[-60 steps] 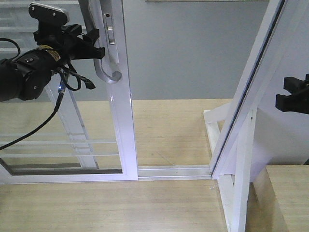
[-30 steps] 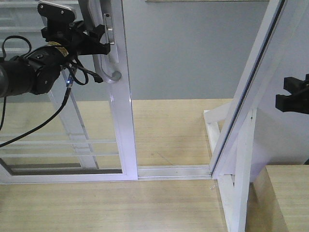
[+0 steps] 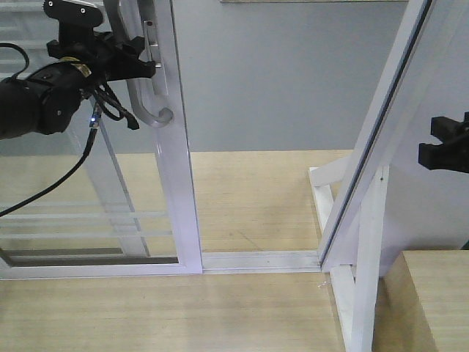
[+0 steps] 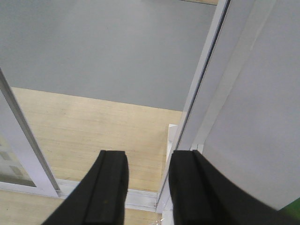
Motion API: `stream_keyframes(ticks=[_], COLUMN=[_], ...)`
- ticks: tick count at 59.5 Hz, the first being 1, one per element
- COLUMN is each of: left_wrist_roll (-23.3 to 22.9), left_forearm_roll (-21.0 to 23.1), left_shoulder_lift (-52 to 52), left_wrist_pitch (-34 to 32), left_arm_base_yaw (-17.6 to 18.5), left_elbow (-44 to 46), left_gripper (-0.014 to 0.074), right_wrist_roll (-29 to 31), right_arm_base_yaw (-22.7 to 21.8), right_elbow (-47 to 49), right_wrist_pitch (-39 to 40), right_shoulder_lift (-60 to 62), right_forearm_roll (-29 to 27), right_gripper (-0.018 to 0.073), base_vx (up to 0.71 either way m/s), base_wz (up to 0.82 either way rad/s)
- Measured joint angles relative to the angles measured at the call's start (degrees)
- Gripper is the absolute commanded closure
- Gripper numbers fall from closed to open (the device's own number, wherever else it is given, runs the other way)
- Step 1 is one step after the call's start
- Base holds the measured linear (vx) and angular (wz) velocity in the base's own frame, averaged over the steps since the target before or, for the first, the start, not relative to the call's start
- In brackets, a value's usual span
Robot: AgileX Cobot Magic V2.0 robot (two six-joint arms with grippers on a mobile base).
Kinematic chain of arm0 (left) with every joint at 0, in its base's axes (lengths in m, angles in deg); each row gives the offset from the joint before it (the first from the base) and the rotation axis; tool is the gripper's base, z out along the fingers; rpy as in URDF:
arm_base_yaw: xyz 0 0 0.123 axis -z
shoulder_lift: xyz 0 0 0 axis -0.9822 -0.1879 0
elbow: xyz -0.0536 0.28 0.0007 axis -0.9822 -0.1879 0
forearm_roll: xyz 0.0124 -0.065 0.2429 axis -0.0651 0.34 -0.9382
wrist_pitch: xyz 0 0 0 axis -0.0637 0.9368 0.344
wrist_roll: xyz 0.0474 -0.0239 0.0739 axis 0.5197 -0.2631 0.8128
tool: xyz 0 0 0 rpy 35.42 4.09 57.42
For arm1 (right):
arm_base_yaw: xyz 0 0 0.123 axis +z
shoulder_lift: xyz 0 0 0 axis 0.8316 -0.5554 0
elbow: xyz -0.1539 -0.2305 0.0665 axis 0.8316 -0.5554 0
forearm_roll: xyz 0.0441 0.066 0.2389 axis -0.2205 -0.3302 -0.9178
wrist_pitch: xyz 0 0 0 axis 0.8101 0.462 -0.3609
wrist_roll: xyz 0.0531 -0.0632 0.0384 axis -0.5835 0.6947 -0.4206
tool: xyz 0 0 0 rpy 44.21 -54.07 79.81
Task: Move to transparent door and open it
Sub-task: 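Pull the door panel farther open with the left gripper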
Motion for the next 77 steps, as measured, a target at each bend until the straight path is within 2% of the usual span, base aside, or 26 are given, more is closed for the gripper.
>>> stream_keyframes(ticks=[15, 29, 43, 54, 65, 77], left_wrist_roll=[1.8, 2.0, 2.3, 6.2, 6.9, 7.0], left_forearm_roll=[3.4, 4.8, 4.7, 4.4, 4.3, 2.4], left_shoulder_lift=[2.4, 4.1, 7.0, 9.4, 11.7, 15.0], left_wrist_pitch=[6.2, 10.6, 17.2, 22.1, 25.6, 32.3], left_arm_base_yaw=[-2.8, -5.0, -8.2, -11.5, -14.6, -14.8], left_elbow=[0.0, 0.0, 0.0, 0.0, 0.0, 0.0], left_gripper=[0.0187, 0.0187, 0.0187, 0.0187, 0.0187, 0.0187], right_wrist_roll=[0.0, 0.0, 0.0, 0.0, 0.0, 0.0], right_arm_base_yaw=[0.0, 0.0, 0.0, 0.0, 0.0, 0.0], right_elbow=[0.0, 0.0, 0.0, 0.0, 0.0, 0.0], right_wrist_pitch=[0.0, 0.0, 0.0, 0.0, 0.0, 0.0], right_shoulder_lift=[0.0, 0.0, 0.0, 0.0, 0.0, 0.0], right_forearm_roll=[0.0, 0.0, 0.2, 0.6, 0.6, 0.6], right_gripper=[0.0249, 0.0249, 0.0249, 0.0249, 0.0249, 0.0249], base_vx=[0.0, 0.0, 0.0, 0.0, 0.0, 0.0], base_wz=[0.0, 0.0, 0.0, 0.0, 0.0, 0.0])
